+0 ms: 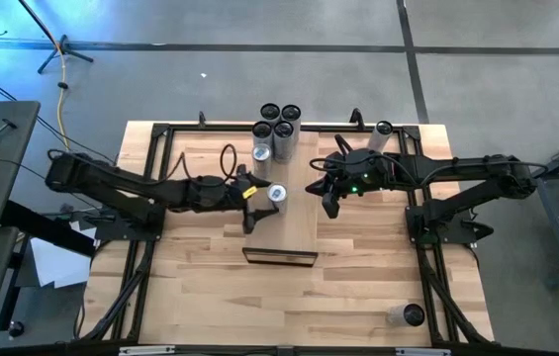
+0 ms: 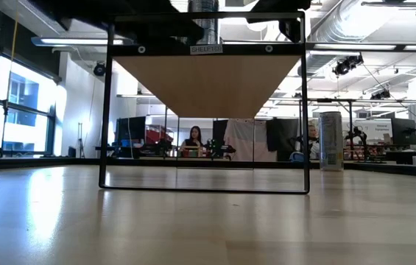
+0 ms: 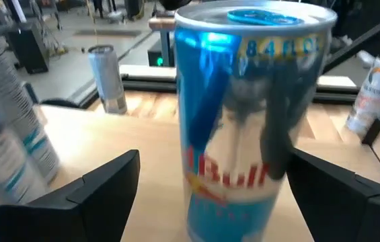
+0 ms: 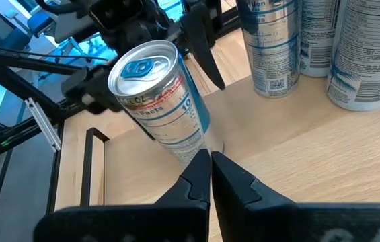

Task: Place canned beverage on shelf
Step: Put the blue soda can on the shelf aligned with the blue soda can

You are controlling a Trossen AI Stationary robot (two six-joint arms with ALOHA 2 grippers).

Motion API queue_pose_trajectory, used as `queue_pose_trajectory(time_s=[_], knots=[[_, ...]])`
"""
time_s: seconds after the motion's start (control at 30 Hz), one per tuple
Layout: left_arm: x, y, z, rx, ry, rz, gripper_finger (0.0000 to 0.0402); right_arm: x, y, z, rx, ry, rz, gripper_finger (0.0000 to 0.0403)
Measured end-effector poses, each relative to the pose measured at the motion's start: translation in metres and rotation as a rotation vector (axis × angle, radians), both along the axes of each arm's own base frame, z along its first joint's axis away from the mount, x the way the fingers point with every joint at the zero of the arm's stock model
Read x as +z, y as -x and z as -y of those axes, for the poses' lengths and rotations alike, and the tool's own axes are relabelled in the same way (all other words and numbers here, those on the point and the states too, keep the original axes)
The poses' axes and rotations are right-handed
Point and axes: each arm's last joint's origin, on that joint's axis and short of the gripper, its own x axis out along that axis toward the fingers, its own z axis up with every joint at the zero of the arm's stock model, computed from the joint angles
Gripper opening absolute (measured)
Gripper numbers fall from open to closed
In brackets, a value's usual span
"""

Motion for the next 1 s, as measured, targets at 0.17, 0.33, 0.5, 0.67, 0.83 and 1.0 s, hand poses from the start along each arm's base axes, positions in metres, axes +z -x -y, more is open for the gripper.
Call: queue_pose_trajectory(time_s=[0.17,0.33,0.5,0.67,0.83,1.0], knots=[[0.011,0.017,-0.001,0.013,0.05,-0.033,0.0337,0.0,0.0,0.0,0.004,0.007,0.0,0.0],[0.024,0.033,-0.001,-0.013,0.115,-0.029,0.0337,0.0,0.0,0.0,0.024,0.009,0.001,0.0],[0.033,0.053,0.0,-0.034,0.206,-0.05,0.0337,0.0,0.0,-0.003,0.071,-0.007,0.001,0.0],[0.037,0.07,-0.001,-0.006,0.315,-0.081,0.0337,-0.005,-0.002,-0.02,0.161,-0.012,-0.036,0.0],[0.039,0.078,-0.002,0.017,0.356,-0.087,0.0337,-0.025,-0.01,-0.046,0.254,-0.008,-0.14,0.0],[0.038,0.078,-0.002,0.026,0.375,-0.097,0.0337,-0.047,-0.027,-0.075,0.263,0.083,-0.169,0.0]])
